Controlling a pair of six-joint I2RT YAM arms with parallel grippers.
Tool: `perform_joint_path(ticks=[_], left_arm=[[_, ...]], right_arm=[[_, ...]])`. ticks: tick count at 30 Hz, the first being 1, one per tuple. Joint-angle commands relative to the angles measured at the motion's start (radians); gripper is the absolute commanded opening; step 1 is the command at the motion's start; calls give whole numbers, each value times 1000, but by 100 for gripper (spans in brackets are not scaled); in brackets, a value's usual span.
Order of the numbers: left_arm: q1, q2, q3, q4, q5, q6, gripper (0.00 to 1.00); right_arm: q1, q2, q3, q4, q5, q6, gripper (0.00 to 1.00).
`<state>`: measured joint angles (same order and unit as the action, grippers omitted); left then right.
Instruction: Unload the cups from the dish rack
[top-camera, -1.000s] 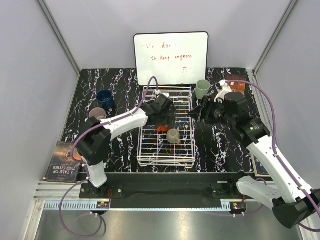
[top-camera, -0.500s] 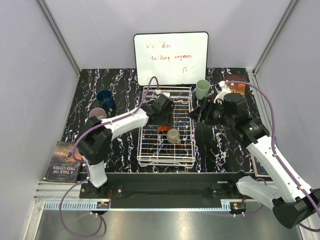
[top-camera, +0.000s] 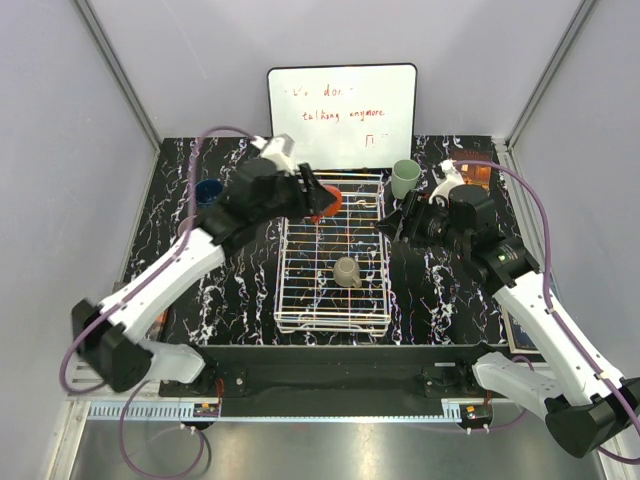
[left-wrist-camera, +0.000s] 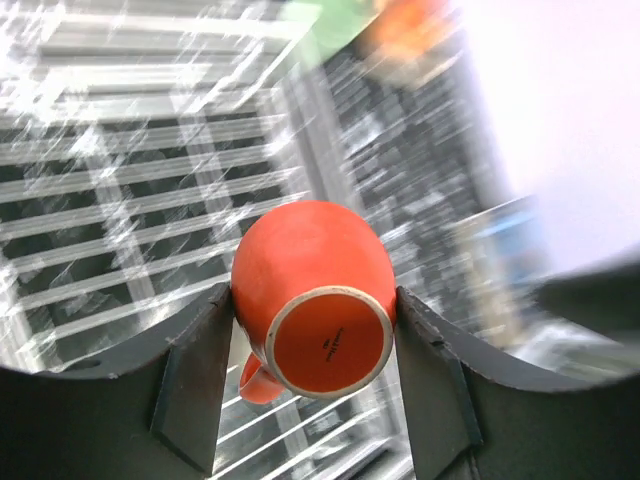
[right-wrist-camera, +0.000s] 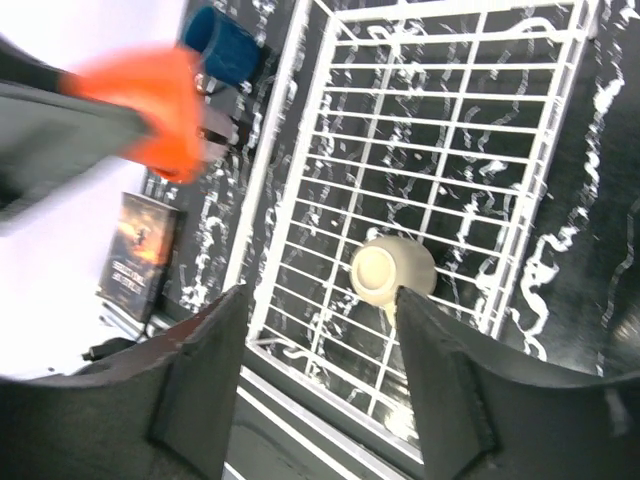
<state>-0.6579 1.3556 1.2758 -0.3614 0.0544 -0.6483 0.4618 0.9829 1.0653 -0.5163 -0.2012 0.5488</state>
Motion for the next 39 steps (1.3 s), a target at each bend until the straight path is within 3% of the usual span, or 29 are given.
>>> perform_joint_path(ticks=[1, 2, 7, 17, 39], left_arm=[[88, -93, -166, 379, 345, -225, 0], [101, -101, -206, 521, 379, -267, 0], [141, -96, -358, 919, 547, -502, 0], [138, 42, -467, 1530, 676, -846, 0], [73, 56, -504, 1480, 703, -768, 0]], right_arm=[[5, -10, -8, 123, -61, 48, 65], [3, -18, -14, 134, -81, 51, 64], [3, -47, -50, 203, -158, 80, 62], [3, -81, -85, 341, -230, 189, 63], [3, 60, -53, 656, -368, 365, 63]])
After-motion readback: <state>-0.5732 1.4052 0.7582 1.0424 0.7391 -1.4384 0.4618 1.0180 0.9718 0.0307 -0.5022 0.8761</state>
